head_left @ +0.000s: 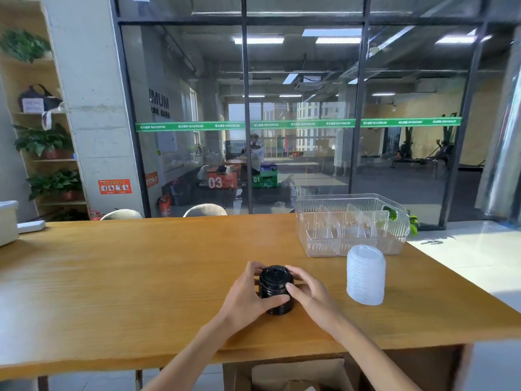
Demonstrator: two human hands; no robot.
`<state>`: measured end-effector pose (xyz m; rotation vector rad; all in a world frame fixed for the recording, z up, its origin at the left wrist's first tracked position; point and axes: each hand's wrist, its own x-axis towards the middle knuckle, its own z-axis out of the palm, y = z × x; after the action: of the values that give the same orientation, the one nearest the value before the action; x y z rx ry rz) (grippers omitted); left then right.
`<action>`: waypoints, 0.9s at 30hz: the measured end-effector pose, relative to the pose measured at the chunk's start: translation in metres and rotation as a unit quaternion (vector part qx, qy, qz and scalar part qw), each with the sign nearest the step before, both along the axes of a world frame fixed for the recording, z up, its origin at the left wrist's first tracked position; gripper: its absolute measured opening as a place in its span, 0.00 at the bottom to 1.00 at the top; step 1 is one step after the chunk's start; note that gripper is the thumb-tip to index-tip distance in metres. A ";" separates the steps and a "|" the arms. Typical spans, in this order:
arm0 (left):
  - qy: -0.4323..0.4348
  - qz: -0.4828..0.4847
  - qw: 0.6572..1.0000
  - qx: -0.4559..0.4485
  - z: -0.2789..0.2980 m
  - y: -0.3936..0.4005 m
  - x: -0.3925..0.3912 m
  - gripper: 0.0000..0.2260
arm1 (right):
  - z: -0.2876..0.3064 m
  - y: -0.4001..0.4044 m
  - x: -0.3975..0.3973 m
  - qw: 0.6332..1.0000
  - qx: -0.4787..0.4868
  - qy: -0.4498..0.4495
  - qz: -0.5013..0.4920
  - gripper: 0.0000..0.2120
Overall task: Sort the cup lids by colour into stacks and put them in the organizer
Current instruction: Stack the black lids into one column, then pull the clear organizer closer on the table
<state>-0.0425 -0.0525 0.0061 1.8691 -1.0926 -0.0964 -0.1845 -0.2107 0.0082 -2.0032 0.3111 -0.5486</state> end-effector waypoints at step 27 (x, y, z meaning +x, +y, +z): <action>0.178 0.017 0.983 -0.046 0.046 -0.032 0.048 0.27 | 0.122 -0.126 -0.064 0.988 -0.037 -0.115 -0.096 0.13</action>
<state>0.0057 -0.0846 0.0518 1.7048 -0.8052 -0.3410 -0.2482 -0.3368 0.1300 -1.9684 0.3464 -0.9171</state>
